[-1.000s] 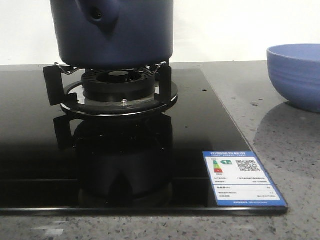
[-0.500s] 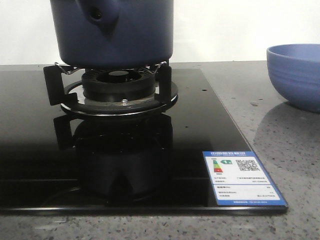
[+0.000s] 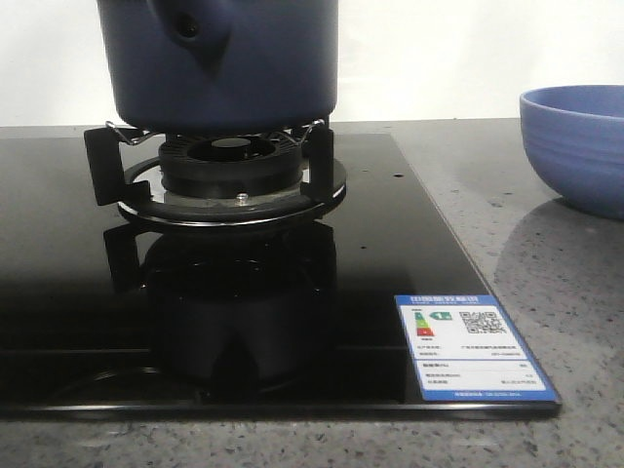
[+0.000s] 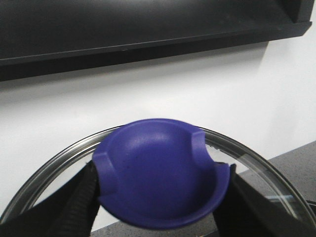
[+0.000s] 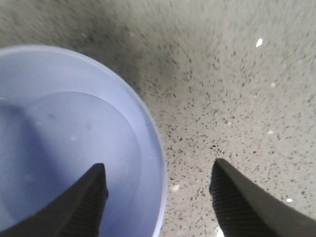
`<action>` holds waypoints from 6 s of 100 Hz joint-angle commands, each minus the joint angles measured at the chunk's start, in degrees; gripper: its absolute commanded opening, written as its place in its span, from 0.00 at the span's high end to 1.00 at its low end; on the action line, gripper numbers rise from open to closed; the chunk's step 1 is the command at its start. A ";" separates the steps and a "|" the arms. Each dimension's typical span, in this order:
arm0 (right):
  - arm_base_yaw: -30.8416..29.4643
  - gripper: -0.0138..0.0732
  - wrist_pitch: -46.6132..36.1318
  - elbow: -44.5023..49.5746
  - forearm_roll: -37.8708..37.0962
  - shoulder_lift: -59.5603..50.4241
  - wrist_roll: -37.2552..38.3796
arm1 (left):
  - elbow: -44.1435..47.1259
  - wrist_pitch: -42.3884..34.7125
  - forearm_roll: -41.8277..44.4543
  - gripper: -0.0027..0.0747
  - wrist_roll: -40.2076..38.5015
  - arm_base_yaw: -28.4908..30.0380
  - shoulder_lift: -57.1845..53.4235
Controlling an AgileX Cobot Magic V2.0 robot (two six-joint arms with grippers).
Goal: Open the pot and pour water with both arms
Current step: 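Lift the water-filled blue bowl with the right gripper toward the pot, then tilt the blue bowl over the open pot with the right gripper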
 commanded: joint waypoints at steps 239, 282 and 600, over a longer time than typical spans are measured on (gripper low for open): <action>31.35 0.91 3.23 -66.55 7.90 29.27 0.63 | 0.59 -0.78 -2.63 0.45 -0.80 3.84 -1.44; 36.33 0.91 -4.80 -65.25 1.17 28.92 -1.15 | 0.59 -2.47 -2.63 0.45 -0.80 3.87 -1.44; 36.21 0.91 -102.28 -2.22 -3.07 10.78 -2.56 | 0.59 3.33 -5.31 0.45 -0.80 4.68 -0.27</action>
